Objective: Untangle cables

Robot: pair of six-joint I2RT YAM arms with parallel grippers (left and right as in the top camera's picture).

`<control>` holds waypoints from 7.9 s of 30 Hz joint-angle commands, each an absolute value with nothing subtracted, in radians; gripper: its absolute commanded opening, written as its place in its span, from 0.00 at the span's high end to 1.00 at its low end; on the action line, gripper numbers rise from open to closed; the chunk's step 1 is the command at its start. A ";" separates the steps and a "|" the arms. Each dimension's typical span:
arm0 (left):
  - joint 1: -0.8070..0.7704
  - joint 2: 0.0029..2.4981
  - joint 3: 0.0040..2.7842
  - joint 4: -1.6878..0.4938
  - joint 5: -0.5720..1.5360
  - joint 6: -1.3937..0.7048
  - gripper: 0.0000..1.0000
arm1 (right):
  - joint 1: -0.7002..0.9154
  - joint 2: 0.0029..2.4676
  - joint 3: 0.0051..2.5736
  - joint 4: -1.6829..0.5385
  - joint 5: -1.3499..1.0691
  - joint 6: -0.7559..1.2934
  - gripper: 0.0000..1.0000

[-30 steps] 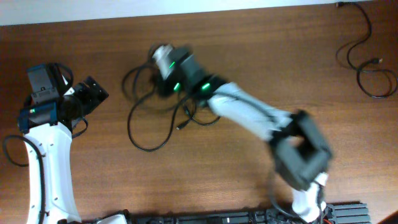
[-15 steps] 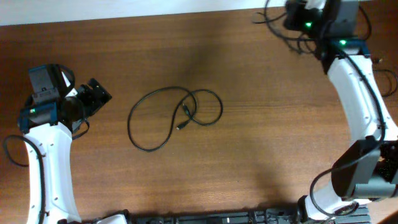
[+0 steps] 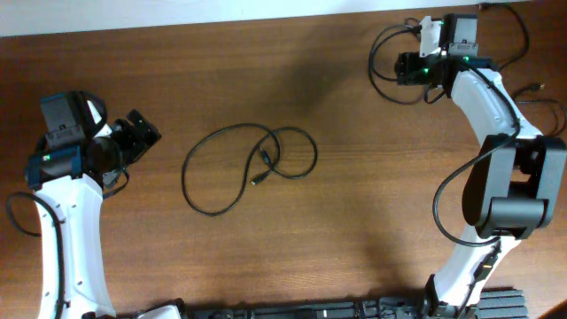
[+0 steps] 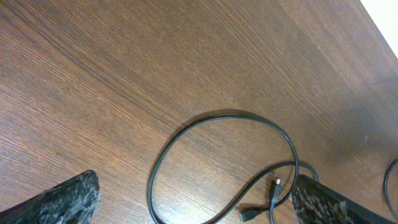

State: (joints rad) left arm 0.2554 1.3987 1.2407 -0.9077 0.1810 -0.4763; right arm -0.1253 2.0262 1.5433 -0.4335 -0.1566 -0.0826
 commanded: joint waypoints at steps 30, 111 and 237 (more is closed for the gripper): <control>0.255 1.449 1.237 -0.907 0.191 -0.485 0.01 | 0.826 2.186 1.541 -0.662 0.239 0.780 0.02; 0.257 1.449 1.237 -0.915 0.191 -0.485 0.01 | 0.201 1.509 1.288 -1.289 0.213 0.285 0.01; 0.257 1.449 1.237 -0.915 0.191 -0.485 0.01 | -0.670 1.888 1.012 -0.205 0.321 0.229 0.95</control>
State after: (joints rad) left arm 0.2546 1.4494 1.2400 -0.9169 0.1844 -0.4767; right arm -0.6327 1.8782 1.0096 -0.2367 0.3279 0.2115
